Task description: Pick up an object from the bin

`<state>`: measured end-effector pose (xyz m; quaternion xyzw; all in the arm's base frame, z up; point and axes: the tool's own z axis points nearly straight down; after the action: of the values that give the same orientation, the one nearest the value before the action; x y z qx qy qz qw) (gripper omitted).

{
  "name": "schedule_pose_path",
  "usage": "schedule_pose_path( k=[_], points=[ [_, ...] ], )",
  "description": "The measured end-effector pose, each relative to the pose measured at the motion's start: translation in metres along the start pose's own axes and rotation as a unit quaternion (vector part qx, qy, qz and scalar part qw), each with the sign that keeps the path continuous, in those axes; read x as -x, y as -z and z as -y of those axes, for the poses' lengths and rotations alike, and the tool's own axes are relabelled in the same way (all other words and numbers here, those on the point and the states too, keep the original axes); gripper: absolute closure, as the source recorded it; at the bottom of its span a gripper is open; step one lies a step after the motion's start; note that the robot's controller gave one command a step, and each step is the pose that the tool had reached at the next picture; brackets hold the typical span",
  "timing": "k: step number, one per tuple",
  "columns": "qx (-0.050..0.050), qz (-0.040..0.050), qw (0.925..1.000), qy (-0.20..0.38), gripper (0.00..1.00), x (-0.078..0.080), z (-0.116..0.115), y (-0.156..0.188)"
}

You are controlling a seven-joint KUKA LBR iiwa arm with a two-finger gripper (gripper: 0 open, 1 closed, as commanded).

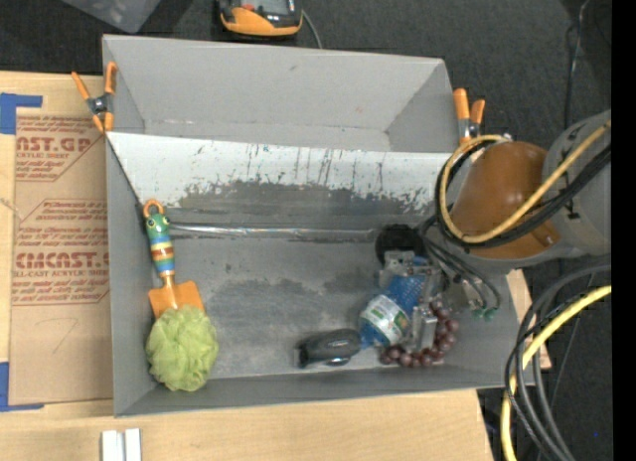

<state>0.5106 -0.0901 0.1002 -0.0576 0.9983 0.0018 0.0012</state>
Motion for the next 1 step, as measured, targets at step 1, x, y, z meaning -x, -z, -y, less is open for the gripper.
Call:
schedule_pose_path(
  k=[1],
  points=[
    [-0.003, 0.0056, 0.9975, 0.07, 0.0, -0.0085, 0.0369, -0.0235]
  ],
)
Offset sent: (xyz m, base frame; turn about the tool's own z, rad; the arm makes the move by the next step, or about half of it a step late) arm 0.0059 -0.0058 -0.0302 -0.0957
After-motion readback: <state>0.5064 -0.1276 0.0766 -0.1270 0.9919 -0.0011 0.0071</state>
